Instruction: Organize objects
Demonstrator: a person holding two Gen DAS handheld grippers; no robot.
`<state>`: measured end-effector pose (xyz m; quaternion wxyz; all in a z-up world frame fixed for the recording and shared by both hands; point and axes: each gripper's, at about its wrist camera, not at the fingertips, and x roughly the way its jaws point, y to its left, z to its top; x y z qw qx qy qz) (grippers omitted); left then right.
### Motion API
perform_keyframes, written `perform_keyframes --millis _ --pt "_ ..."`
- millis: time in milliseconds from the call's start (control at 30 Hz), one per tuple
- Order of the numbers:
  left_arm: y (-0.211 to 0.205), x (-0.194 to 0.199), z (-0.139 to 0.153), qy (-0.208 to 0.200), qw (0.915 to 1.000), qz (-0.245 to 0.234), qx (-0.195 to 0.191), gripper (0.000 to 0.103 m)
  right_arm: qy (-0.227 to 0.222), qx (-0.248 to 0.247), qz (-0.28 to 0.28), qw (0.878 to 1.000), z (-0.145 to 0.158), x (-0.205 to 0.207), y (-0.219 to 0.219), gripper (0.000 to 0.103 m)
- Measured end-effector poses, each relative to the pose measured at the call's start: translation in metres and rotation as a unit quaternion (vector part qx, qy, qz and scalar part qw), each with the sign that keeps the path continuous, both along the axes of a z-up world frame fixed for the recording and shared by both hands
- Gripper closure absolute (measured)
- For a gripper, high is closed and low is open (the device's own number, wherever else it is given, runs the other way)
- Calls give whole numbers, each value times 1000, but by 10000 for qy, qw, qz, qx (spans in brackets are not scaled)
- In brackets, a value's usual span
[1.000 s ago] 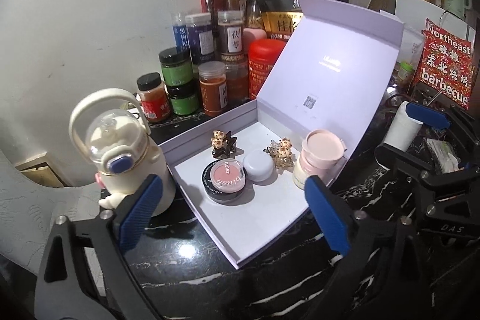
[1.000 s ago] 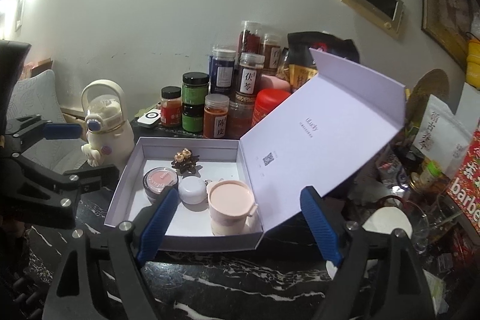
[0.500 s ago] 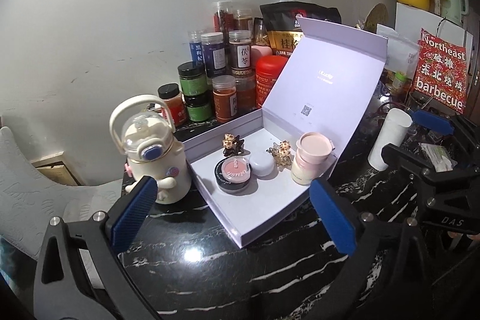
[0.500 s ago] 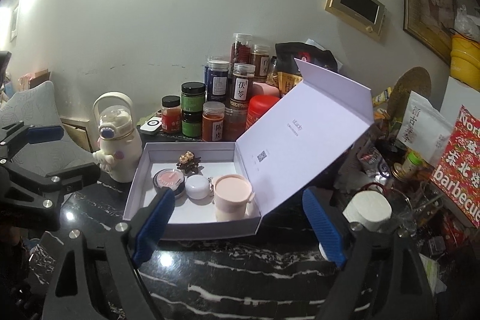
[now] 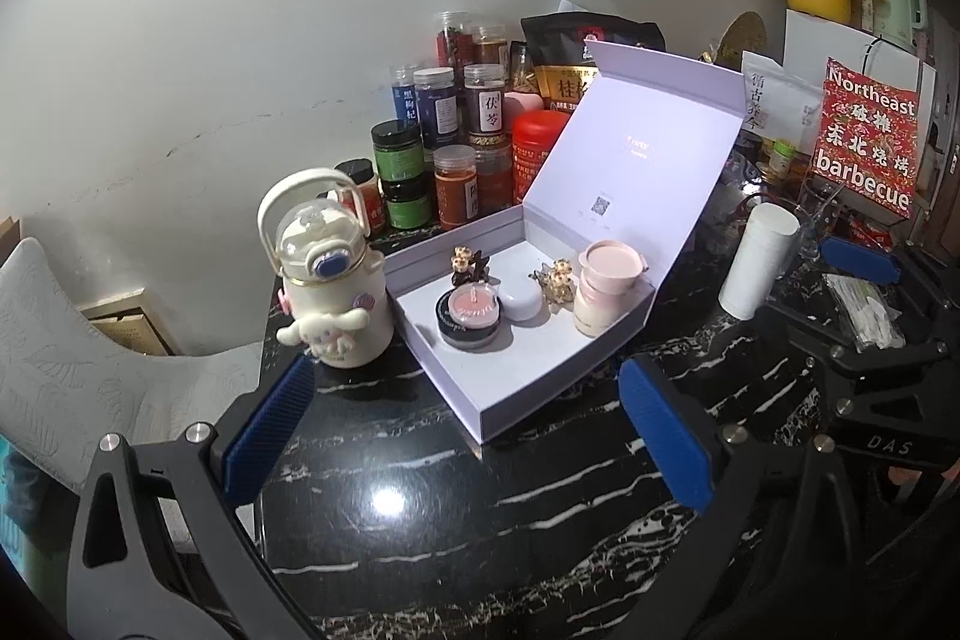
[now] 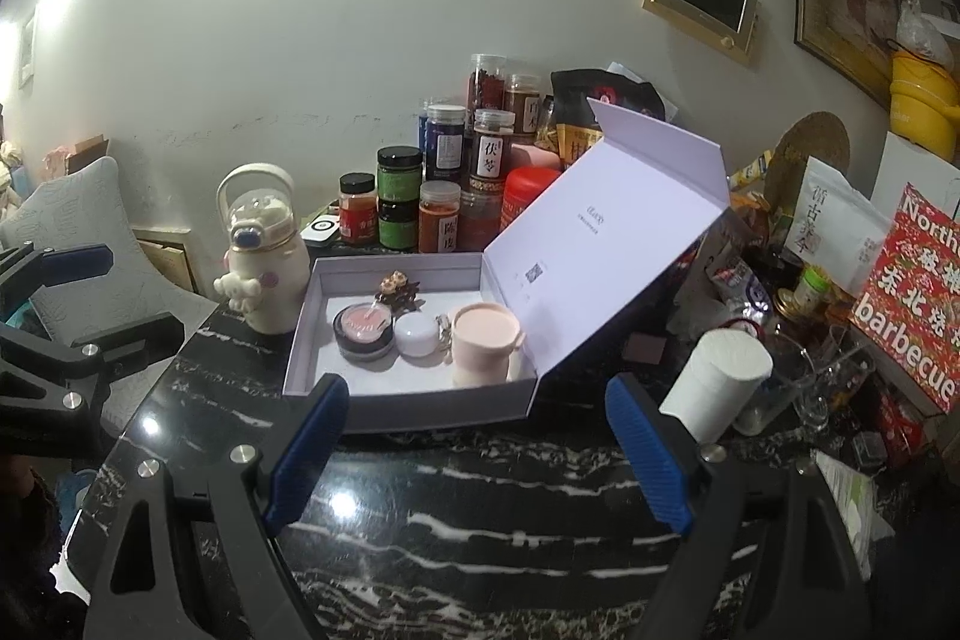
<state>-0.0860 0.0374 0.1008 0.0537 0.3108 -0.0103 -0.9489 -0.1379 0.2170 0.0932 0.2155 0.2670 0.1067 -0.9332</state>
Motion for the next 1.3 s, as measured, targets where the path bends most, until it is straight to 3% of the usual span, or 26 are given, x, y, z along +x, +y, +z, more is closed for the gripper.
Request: perform_keyframes --millis 333,833,1000,1300 --pt "-7 25 -22 -137 9989 407 174 1 -356 30 -66 9993 -24 27 5 14" --pt "-5 43 -53 -449 9975 436 329 1 -673 116 -76 9976 -51 44 9 14" --pt "-6 45 -57 -477 9970 361 483 1 -713 109 -75 9974 -54 45 9 14" --pt "-5 44 -57 -466 9976 340 379 1 -731 137 -39 9972 -56 43 6 14"
